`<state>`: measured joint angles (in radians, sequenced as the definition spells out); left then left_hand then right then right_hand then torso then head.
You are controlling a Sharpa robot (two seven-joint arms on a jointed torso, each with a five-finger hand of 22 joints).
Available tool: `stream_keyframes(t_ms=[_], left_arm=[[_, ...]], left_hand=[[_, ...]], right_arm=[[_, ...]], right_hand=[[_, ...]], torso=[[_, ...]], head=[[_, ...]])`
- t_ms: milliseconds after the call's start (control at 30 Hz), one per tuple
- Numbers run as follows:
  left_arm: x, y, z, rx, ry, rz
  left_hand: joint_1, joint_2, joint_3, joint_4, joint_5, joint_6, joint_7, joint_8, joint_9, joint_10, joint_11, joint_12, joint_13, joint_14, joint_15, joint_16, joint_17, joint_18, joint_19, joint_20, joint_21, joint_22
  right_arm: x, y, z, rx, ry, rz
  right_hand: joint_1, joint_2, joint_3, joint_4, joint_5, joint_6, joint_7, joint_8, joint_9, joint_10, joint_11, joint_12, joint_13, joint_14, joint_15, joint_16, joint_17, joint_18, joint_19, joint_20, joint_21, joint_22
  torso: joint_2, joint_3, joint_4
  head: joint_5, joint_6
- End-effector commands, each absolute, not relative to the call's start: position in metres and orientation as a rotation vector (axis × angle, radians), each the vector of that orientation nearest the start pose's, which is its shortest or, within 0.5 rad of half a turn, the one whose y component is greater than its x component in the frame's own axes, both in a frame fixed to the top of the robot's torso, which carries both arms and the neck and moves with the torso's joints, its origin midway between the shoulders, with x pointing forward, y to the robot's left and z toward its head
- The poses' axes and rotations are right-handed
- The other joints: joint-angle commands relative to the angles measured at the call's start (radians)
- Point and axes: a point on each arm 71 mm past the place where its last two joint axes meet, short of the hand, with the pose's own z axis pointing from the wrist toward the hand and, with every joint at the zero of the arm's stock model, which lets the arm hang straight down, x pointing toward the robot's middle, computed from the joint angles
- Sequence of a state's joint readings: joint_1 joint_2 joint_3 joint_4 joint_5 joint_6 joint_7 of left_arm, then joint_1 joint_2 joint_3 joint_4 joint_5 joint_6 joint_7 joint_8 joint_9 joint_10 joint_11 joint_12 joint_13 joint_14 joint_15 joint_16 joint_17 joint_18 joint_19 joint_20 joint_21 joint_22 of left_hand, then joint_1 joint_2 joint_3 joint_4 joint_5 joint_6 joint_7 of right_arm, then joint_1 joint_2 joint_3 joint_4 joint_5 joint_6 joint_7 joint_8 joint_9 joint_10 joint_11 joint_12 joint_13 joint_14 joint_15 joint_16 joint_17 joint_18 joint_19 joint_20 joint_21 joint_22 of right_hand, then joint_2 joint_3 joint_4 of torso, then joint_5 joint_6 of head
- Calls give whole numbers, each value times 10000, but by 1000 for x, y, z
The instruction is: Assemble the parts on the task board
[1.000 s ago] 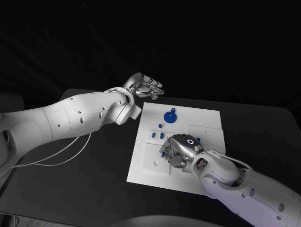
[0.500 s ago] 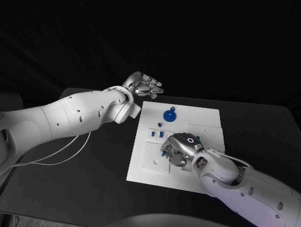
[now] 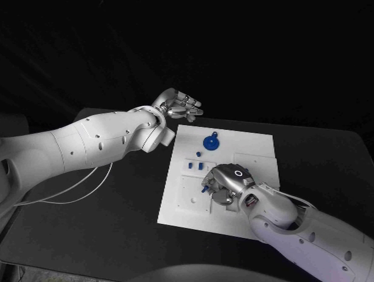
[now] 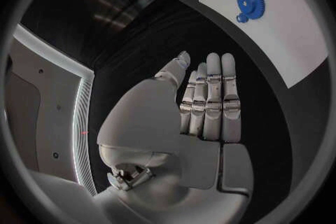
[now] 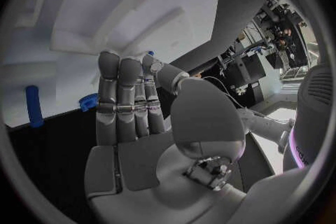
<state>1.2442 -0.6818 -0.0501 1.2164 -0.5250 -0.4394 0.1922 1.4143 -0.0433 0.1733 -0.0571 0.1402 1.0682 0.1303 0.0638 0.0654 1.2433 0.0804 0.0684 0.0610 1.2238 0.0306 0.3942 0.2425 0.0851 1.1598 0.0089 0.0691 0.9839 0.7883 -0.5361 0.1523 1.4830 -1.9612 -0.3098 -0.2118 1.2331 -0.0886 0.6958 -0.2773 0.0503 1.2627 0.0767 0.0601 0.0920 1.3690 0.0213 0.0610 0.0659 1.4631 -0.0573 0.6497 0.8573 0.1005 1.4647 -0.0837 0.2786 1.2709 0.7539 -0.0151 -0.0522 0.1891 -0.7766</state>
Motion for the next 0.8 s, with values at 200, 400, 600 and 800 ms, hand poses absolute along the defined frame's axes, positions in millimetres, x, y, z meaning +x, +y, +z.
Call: stream_keyframes(t_ms=[200,400,600,800], left_arm=[[551,221,-177,-6954,14985,-10660],[551,222,-177,-6969,14998,-10637],[551,222,-177,-6988,15015,-10614],[551,223,-178,-7002,15043,-10602]], left_hand=[[-69,60,27,-34,60,6,-2,-1,5,-57,6,-25,8,-24,25,-72,-11,-79,-91,23,-1,-30],[-69,60,27,-34,60,6,-2,-1,5,-57,6,-25,8,-24,25,-72,-11,-79,-91,23,-1,-30],[-69,60,27,-34,60,6,-2,-1,5,-57,6,-25,8,-24,25,-72,-11,-79,-91,23,-1,-30],[-76,52,21,-47,62,-13,4,-4,3,-77,13,-28,7,-25,27,-71,-9,-78,-92,25,1,-40]], right_arm=[[408,-59,-286,-3867,16164,7277],[407,-58,-284,-3755,16081,7405],[405,-59,-282,-3644,16077,7573],[404,-60,-279,-3758,15994,7495]], right_hand=[[-66,-4,80,9,55,56,3,41,15,56,-1,-7,3,-1,-101,51,-18,97,319,-68,87,38],[-66,-4,80,9,55,56,3,41,15,56,-1,-7,3,-1,-101,51,-18,97,319,-68,87,38],[-77,-5,74,13,52,65,2,43,21,61,-4,-8,2,-1,-105,72,-34,90,341,-73,126,70],[-68,-6,66,8,54,68,-1,43,22,66,-6,-6,3,-2,-105,76,-42,79,355,-73,240,111]], torso=[[1,4,3],[0,3,0],[0,2,-5],[-1,-1,-3]], head=[[9,-21],[10,-23],[10,-23],[9,-37]])
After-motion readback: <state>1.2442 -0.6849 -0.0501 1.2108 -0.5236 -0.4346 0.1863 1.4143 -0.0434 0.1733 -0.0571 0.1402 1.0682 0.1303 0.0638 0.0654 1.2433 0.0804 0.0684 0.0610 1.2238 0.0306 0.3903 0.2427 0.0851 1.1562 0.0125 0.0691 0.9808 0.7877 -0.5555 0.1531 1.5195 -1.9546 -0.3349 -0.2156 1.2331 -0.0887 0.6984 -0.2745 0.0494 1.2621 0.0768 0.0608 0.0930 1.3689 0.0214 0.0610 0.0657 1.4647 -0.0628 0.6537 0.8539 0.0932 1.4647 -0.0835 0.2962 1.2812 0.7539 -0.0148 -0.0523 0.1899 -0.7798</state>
